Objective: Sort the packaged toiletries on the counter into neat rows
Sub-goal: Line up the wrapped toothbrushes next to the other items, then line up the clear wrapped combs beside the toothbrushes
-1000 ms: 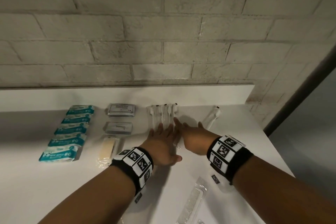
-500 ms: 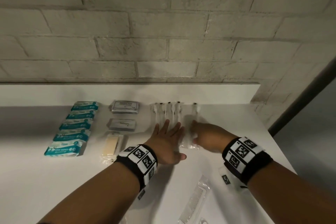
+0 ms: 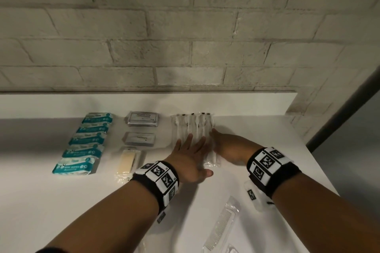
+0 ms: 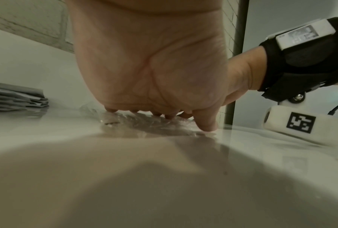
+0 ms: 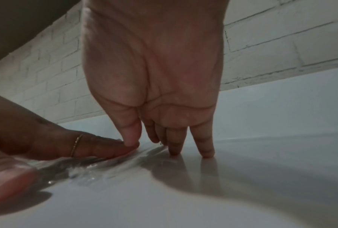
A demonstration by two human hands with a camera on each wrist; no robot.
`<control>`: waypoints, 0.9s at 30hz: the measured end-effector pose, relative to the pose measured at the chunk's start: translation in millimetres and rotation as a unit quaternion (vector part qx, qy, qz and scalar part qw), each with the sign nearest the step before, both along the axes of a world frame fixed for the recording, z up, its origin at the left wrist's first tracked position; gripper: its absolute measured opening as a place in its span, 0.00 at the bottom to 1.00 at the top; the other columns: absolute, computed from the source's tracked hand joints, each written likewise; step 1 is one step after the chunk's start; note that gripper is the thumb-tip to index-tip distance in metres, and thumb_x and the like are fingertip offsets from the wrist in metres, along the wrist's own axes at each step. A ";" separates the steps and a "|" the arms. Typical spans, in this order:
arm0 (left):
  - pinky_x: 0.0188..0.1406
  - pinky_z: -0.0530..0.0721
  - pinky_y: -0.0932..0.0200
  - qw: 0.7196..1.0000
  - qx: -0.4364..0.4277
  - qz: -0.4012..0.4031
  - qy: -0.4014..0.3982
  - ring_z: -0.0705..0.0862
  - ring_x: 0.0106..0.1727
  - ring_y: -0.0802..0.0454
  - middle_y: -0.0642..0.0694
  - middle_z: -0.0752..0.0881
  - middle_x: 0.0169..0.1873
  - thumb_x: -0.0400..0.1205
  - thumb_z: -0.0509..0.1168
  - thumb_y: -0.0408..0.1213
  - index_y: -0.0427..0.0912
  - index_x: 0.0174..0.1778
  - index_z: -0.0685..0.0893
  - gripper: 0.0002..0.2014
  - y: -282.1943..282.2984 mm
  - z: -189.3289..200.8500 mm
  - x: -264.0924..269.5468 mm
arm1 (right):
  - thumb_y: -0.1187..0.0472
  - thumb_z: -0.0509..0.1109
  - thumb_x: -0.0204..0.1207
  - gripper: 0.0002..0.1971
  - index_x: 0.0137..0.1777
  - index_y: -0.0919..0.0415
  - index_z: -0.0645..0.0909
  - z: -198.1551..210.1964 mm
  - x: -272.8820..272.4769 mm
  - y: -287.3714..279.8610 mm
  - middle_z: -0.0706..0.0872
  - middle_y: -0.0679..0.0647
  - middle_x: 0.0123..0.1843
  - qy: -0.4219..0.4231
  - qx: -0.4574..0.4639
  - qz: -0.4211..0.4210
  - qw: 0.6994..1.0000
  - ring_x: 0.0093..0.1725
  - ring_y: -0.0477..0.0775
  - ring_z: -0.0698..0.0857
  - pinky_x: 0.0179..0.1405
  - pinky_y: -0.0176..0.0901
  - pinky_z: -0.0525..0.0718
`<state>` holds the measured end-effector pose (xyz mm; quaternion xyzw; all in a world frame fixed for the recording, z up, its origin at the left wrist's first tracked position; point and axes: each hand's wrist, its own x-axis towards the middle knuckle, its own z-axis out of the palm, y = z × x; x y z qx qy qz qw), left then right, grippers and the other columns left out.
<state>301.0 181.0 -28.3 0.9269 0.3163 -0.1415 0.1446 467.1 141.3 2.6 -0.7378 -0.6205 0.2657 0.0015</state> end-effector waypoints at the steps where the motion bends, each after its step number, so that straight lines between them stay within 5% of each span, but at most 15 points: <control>1: 0.79 0.37 0.35 1.000 0.002 -0.001 0.001 0.33 0.83 0.39 0.51 0.37 0.85 0.81 0.54 0.64 0.54 0.84 0.39 0.42 0.0 -0.1 0.1 | 0.58 0.56 0.84 0.30 0.85 0.54 0.51 0.0 -0.5 1.2 0.58 0.55 0.85 0.005 0.002 0.003 1.000 0.79 0.60 0.69 0.74 0.49 0.69; 4: 0.80 0.38 0.35 1.000 0.004 -0.007 0.004 0.33 0.83 0.38 0.50 0.37 0.85 0.81 0.54 0.63 0.53 0.84 0.39 0.42 -0.3 0.1 -0.5 | 0.54 0.54 0.86 0.27 0.84 0.49 0.55 -4.9 1.7 4.5 0.50 0.51 0.87 -0.011 0.001 0.019 1.000 0.78 0.59 0.70 0.73 0.48 0.71; 7: 0.79 0.37 0.35 1.000 0.003 -0.006 0.003 0.32 0.83 0.38 0.50 0.36 0.84 0.81 0.53 0.64 0.54 0.84 0.39 0.42 0.5 -0.4 -0.7 | 0.58 0.55 0.84 0.29 0.85 0.56 0.54 -8.5 4.5 3.0 0.61 0.58 0.84 0.001 0.002 -0.009 1.000 0.79 0.61 0.68 0.77 0.52 0.67; 11: 0.79 0.39 0.35 0.999 0.036 -0.001 -0.001 0.35 0.84 0.36 0.49 0.39 0.85 0.80 0.54 0.66 0.53 0.85 0.44 0.42 0.5 0.8 2.0 | 0.52 0.52 0.85 0.29 0.84 0.41 0.50 -3.4 1.6 -1.1 0.66 0.56 0.82 0.096 0.028 -0.071 0.992 0.75 0.61 0.73 0.76 0.51 0.70; 15: 0.80 0.52 0.36 0.989 0.131 -0.006 -0.071 0.52 0.84 0.34 0.43 0.55 0.85 0.76 0.61 0.65 0.50 0.83 0.58 0.42 0.7 9.8 -2.5 | 0.60 0.58 0.84 0.34 0.86 0.54 0.45 5.9 -0.1 -28.5 0.61 0.59 0.84 0.104 0.027 -0.103 0.989 0.80 0.60 0.66 0.74 0.39 0.63; 18: 0.66 0.75 0.43 0.972 0.164 -0.008 -0.171 0.76 0.69 0.35 0.40 0.77 0.70 0.77 0.67 0.51 0.46 0.72 0.77 0.28 -14.1 20.1 -3.2 | 0.57 0.62 0.82 0.37 0.85 0.54 0.44 7.1 5.7 -55.9 0.66 0.59 0.82 0.075 0.006 -0.098 0.992 0.77 0.61 0.71 0.69 0.37 0.67; 21: 0.51 0.81 0.49 0.974 0.135 -0.023 -0.181 0.82 0.56 0.40 0.42 0.81 0.57 0.79 0.64 0.49 0.44 0.62 0.80 0.19 -51.8 33.4 2.3 | 0.52 0.61 0.83 0.33 0.85 0.52 0.53 13.2 5.2 -96.6 0.69 0.55 0.81 0.023 -0.037 -0.075 0.996 0.77 0.57 0.72 0.74 0.44 0.67; 25: 0.45 0.78 0.55 0.999 0.020 0.009 -0.026 0.79 0.51 0.47 0.49 0.80 0.51 0.73 0.67 0.62 0.45 0.63 0.74 0.30 -95.0 38.8 7.6 | 0.51 0.64 0.81 0.20 0.71 0.54 0.76 39.2 -17.2 -155.7 0.79 0.50 0.71 -0.032 -0.091 -0.053 0.994 0.69 0.54 0.78 0.67 0.44 0.74; 27: 0.43 0.76 0.55 1.000 -0.006 0.026 0.009 0.79 0.50 0.47 0.47 0.81 0.53 0.71 0.72 0.57 0.44 0.65 0.72 0.32 -115.5 31.3 6.2 | 0.51 0.70 0.74 0.21 0.65 0.57 0.79 38.1 -32.1 -193.4 0.82 0.51 0.63 -0.098 -0.136 -0.030 0.985 0.60 0.56 0.83 0.60 0.48 0.82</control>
